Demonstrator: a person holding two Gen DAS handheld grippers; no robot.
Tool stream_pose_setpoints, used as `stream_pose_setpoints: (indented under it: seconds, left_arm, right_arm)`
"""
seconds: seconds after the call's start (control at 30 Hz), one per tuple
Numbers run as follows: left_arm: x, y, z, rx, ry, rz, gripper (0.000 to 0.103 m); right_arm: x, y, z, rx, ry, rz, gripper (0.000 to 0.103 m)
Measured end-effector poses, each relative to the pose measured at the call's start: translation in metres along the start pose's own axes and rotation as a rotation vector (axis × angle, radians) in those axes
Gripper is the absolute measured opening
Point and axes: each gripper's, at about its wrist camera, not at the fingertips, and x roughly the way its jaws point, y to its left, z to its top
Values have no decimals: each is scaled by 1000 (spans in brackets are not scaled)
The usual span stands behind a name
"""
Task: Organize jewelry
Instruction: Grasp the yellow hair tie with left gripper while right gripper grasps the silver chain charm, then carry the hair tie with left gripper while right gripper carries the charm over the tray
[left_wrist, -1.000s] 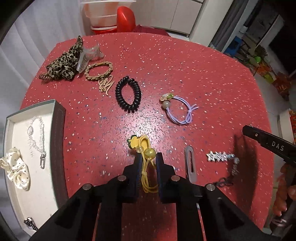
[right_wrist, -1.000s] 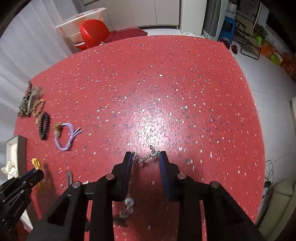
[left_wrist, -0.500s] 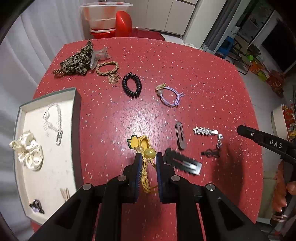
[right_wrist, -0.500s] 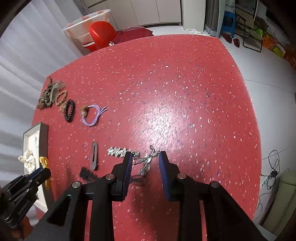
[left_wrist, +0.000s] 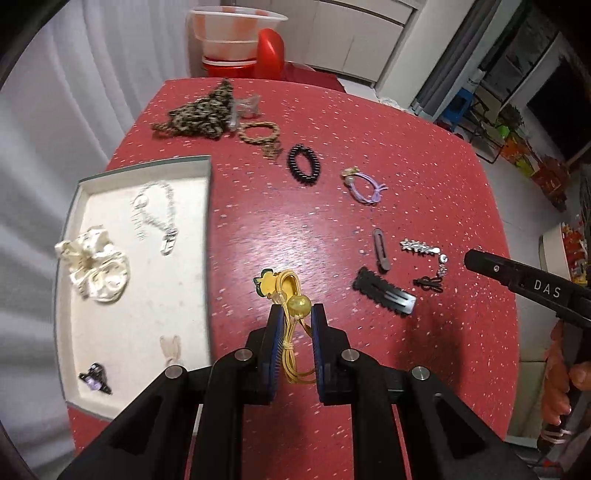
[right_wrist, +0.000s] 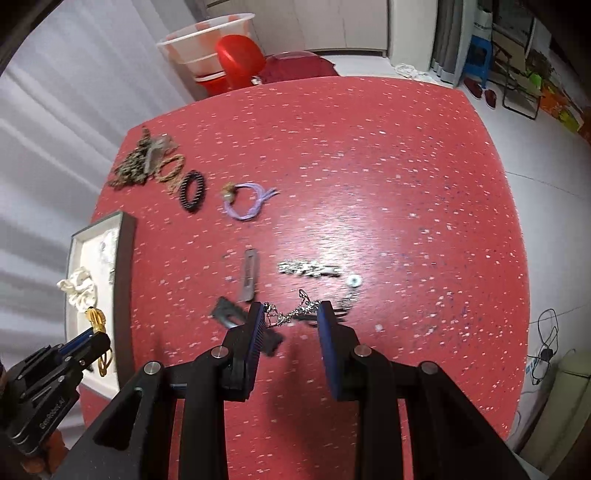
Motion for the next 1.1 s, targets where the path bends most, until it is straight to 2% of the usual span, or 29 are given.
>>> stream_pose_setpoints:
  seconds: [0.23,0.53,0.8,1.1]
  left_arm:
    - [-18,39,-14,-42,-14,24,16]
    - [-33,106,-31,-148,-36,79,16]
    - [-27,160,-39,-221,-35,140,16]
    - [-2,196,-40,-264,-14,169,16]
  right_arm:
    - [-1,52,-3,-66,1,31,32]
    - [6,130,-6,-185,10,87,32]
    - [24,199,-12,-275,33,151,32]
    - [70,267,-25,-379,105,187,32]
